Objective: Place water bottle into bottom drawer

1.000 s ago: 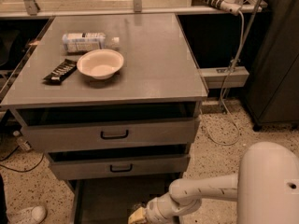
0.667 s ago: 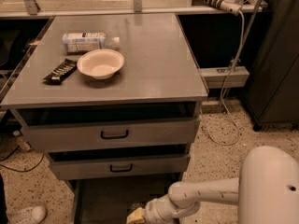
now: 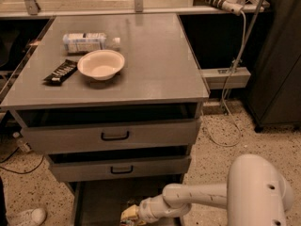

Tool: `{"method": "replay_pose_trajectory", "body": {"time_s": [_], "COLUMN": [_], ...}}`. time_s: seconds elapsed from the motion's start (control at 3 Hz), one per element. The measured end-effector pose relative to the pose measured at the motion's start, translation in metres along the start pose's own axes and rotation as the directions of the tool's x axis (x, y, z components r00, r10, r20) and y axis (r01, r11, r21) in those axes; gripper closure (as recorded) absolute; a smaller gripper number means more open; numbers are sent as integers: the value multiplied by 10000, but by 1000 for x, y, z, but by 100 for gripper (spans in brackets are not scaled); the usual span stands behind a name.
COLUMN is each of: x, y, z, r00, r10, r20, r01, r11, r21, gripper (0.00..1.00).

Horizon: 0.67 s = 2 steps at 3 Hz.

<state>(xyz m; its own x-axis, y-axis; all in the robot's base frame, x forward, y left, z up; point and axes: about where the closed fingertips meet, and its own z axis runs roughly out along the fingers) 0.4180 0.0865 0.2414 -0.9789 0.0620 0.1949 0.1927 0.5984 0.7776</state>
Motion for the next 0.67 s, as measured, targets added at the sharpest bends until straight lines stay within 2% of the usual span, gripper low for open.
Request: {"method": "replay_pose_trajectory", "body": {"time_s": [0.67], "x": [-36], "y": [-3], "z": [37], "r00": [10000], "r10": [-54], "r20": [41], "r01": [56], "r11": [9990], "r21": [-450], "gripper": [100]}}
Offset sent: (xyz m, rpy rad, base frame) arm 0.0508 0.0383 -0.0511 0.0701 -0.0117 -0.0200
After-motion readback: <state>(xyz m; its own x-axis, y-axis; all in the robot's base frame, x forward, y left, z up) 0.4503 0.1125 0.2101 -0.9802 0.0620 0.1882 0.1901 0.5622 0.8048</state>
